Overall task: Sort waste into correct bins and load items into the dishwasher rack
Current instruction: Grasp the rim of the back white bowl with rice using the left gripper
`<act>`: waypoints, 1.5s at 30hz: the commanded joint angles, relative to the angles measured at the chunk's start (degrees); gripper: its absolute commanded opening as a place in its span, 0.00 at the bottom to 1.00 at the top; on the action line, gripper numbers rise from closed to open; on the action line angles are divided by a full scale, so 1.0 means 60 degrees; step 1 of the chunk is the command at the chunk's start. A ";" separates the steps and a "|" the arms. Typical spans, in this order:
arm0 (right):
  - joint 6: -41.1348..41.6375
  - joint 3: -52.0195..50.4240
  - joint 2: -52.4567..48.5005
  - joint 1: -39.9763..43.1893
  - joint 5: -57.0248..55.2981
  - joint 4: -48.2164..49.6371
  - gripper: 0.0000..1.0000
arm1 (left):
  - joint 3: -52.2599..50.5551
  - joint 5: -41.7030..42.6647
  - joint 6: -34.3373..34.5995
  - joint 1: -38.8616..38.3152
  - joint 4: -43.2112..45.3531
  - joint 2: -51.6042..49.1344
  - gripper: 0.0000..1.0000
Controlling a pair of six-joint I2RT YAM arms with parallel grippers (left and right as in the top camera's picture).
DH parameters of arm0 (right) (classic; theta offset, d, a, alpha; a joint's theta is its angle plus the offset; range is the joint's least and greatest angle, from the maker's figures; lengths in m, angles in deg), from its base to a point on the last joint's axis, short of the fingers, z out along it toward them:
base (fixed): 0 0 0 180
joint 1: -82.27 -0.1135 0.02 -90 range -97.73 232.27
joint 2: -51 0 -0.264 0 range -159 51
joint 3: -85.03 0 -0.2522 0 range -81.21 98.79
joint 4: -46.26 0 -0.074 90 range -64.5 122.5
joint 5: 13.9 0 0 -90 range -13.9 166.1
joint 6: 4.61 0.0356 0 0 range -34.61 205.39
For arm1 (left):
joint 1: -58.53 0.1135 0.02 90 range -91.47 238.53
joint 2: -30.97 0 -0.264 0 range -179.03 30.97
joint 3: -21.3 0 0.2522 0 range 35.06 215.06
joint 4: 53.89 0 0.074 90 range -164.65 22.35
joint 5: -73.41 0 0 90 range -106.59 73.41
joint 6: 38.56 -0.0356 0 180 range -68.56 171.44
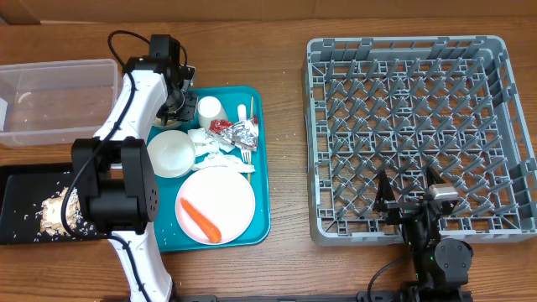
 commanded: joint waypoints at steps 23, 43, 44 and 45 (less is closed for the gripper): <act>0.0000 -0.0098 0.0113 0.0062 -0.0058 0.0026 1.00 | -0.0186 0.0153 0.0138 0.0058 0.0055 -0.0077 0.35; 0.0004 -0.0102 0.0113 0.0062 -0.0058 0.0026 1.00 | -0.0149 0.0135 0.0229 0.0055 -0.0029 -0.0062 0.04; 0.0004 -0.0102 0.0113 0.0062 -0.0058 0.0026 1.00 | -0.0087 0.0153 0.0288 0.0055 -0.0080 -0.0062 0.04; 0.0004 -0.0098 0.0113 0.0062 -0.0058 0.0026 1.00 | -0.0018 0.0160 0.0342 0.0055 -0.0142 -0.0062 0.04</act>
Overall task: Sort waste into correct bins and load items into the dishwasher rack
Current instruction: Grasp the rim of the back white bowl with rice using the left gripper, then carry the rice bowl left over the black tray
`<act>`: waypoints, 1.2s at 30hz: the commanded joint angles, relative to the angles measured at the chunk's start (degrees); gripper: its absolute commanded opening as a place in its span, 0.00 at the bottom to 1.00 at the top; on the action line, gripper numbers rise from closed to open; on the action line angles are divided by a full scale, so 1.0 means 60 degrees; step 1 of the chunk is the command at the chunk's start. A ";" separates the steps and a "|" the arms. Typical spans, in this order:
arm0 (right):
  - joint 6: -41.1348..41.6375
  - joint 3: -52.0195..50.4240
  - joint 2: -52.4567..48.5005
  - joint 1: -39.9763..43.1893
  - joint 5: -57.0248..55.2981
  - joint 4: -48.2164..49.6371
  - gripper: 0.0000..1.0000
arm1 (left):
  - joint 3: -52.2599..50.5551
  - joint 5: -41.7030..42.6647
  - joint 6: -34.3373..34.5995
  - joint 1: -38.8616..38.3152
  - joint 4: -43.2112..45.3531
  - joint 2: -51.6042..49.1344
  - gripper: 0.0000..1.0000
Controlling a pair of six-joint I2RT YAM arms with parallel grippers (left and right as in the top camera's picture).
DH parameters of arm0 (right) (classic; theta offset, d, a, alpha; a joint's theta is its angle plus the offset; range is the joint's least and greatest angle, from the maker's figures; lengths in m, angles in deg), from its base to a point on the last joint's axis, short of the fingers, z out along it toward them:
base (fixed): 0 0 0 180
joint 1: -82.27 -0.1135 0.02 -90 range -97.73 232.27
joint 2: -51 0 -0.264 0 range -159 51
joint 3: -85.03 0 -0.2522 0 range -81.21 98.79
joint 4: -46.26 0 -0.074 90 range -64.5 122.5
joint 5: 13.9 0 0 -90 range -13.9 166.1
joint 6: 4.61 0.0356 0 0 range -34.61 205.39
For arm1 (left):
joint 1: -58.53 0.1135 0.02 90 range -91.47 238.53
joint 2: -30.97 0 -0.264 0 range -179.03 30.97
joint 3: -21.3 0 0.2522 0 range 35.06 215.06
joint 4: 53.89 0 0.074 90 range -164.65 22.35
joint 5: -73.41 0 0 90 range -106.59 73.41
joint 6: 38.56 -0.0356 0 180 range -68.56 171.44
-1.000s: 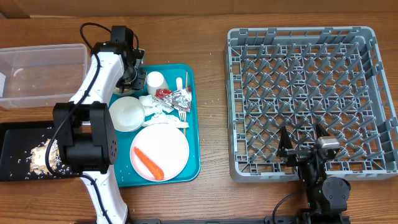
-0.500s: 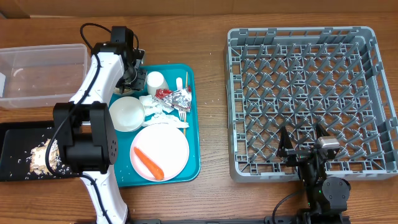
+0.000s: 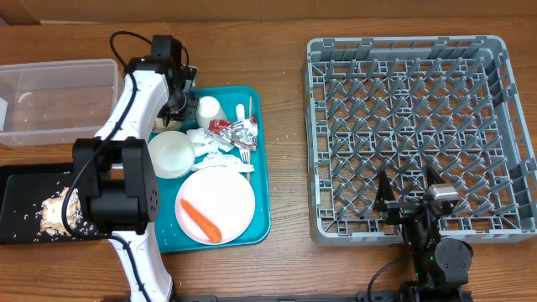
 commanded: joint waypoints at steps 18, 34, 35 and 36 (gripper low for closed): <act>0.0000 -0.0102 0.0113 0.0062 -0.0055 0.0026 1.00 | 0.3599 -0.0007 0.1654 0.0066 -0.2659 0.0055 0.04; 0.0000 -0.0098 0.0113 0.0062 -0.0055 0.0026 1.00 | 0.6382 0.0189 0.3173 0.1399 -0.6102 0.0583 0.04; 0.0000 -0.0102 0.0113 0.0062 -0.0055 0.0029 1.00 | 0.6382 0.0313 0.3177 0.1632 -0.6193 0.0729 0.04; -0.0004 -0.0098 0.0113 0.0062 -0.0055 0.0026 1.00 | 0.6382 0.0499 0.3173 0.1916 -0.6284 0.0896 0.04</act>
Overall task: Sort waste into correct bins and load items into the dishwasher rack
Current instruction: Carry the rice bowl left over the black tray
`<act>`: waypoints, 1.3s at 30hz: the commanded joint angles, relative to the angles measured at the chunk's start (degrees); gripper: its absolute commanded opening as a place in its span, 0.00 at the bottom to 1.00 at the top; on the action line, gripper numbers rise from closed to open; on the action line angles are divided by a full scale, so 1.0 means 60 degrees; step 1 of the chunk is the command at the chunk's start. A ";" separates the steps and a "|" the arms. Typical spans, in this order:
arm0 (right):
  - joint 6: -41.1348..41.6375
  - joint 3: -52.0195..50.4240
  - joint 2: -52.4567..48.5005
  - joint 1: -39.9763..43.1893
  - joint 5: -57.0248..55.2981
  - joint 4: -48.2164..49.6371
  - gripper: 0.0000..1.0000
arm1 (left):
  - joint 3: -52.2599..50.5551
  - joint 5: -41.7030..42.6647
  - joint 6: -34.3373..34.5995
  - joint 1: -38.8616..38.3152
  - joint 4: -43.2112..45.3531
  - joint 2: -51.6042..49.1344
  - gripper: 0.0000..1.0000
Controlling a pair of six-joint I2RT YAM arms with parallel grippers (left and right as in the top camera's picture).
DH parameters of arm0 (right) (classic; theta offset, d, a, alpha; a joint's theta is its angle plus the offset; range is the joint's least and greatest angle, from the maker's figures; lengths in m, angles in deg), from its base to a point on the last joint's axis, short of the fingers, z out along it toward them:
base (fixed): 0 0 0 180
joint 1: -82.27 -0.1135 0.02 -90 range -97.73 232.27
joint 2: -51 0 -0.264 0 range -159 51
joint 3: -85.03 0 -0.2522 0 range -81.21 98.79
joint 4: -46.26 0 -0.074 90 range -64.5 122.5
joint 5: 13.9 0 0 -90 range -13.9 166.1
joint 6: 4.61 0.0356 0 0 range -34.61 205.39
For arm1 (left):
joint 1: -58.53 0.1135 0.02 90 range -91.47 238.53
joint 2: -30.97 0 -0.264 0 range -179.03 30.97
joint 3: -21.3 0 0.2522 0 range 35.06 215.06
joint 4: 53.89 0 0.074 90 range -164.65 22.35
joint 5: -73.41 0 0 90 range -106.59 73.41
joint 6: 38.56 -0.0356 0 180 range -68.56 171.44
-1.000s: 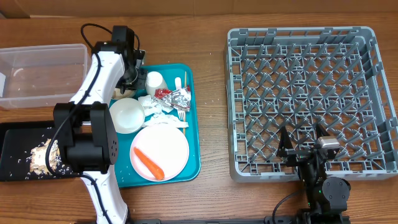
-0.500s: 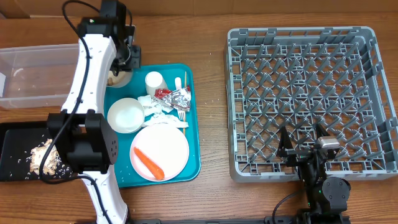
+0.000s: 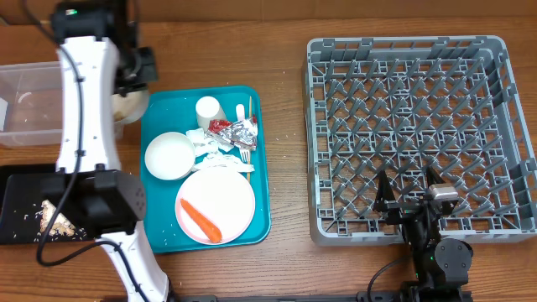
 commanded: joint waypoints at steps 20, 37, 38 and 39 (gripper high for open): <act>-0.0004 -0.0102 0.0113 0.0066 -0.0058 0.0022 1.00 | -0.0550 0.4947 -0.1224 0.6054 -0.1053 0.1588 0.04; -0.0004 -0.0098 0.0113 0.0066 -0.0058 0.0022 1.00 | -0.3646 0.6448 -0.1654 0.7978 0.0255 0.1588 0.04; -0.0004 -0.0102 0.0113 0.0066 -0.0058 0.0022 1.00 | -0.3891 0.6521 -0.1657 0.8062 0.0379 0.1588 0.04; -0.0004 -0.0098 0.0113 0.0066 -0.0058 0.0022 1.00 | -0.4142 0.6612 -0.1661 0.8145 0.0499 0.1588 0.04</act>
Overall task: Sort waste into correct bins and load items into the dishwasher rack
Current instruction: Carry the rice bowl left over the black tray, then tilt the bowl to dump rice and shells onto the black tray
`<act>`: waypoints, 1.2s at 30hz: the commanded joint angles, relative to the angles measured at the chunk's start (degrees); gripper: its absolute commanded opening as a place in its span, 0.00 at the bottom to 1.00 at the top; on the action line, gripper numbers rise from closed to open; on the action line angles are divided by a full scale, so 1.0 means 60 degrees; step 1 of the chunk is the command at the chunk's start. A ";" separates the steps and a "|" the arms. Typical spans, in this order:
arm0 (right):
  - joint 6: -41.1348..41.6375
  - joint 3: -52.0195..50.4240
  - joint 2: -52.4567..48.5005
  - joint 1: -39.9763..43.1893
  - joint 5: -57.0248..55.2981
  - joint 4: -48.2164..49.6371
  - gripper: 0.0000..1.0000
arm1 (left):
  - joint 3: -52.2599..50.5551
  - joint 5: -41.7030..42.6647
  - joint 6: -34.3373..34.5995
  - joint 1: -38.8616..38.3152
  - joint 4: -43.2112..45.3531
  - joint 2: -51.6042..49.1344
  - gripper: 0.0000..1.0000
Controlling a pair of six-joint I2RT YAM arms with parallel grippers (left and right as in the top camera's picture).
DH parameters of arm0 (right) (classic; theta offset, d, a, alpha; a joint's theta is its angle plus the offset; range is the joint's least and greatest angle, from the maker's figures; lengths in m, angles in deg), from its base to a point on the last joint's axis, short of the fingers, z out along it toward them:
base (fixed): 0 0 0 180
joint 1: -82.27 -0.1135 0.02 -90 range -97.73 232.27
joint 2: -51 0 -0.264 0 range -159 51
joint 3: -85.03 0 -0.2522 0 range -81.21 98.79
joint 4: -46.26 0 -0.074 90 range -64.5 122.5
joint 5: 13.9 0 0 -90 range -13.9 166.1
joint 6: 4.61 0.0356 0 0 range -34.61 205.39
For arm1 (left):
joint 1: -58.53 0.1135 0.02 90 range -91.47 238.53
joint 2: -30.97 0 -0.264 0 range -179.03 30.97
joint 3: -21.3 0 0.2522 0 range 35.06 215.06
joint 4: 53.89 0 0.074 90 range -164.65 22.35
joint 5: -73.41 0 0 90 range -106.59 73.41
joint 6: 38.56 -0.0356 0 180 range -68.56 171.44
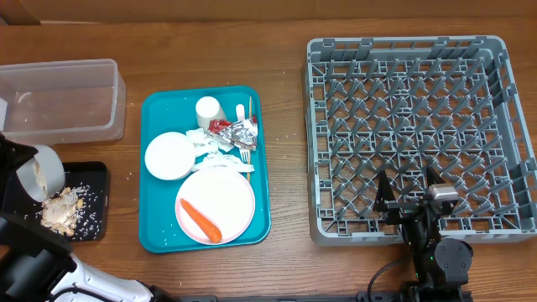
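Note:
At the far left edge my left gripper (17, 166) is shut on a grey cup (44, 171), tipped over the black bin (94, 200); the fingers are mostly cut off by the frame. A pile of food scraps (62, 210) lies in the bin below the cup. The teal tray (155, 226) holds a white plate (228, 195) with a carrot (200, 220), a small white bowl (167, 155), a white cup (208, 109), foil wrapper (240, 129) and crumpled napkins (211, 146). My right gripper (409, 186) stands open at the front edge of the grey dishwasher rack (315, 134).
A clear plastic bin (63, 99) stands at the back left, above the black bin. A fork (246, 156) and a wooden stick (250, 107) lie on the tray's right side. Small crumbs are scattered on the wooden table around the tray.
My left arm has moved from beside the clear bin to the far left edge. The cup it holds is now tipped over the black bin. The right arm has not moved.
My left gripper was down at the tray's back left corner for two moments. Then it held a cup of scraps up between the tray and the clear bin. Now that cup hangs tilted over the black bin. The right gripper stayed open at the rack.

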 commanded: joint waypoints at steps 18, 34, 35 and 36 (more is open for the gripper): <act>0.0000 -0.0098 0.0113 0.0062 -0.0058 0.0029 1.00 | -0.2597 0.3861 -0.1461 0.1453 0.0827 0.0178 0.04; 0.0000 -0.0098 0.0113 0.0062 -0.0058 0.0033 1.00 | -0.3854 0.5486 -0.1734 0.2218 0.1045 0.0120 0.04; 0.0000 -0.0102 0.0113 0.0062 -0.0058 0.0029 1.00 | -0.3865 0.5530 -0.1741 0.2222 0.0954 0.0120 0.04; 0.0000 -0.0102 0.0113 0.0062 -0.0058 0.0029 1.00 | -0.3887 0.5523 -0.1745 0.2222 0.0973 0.0120 0.04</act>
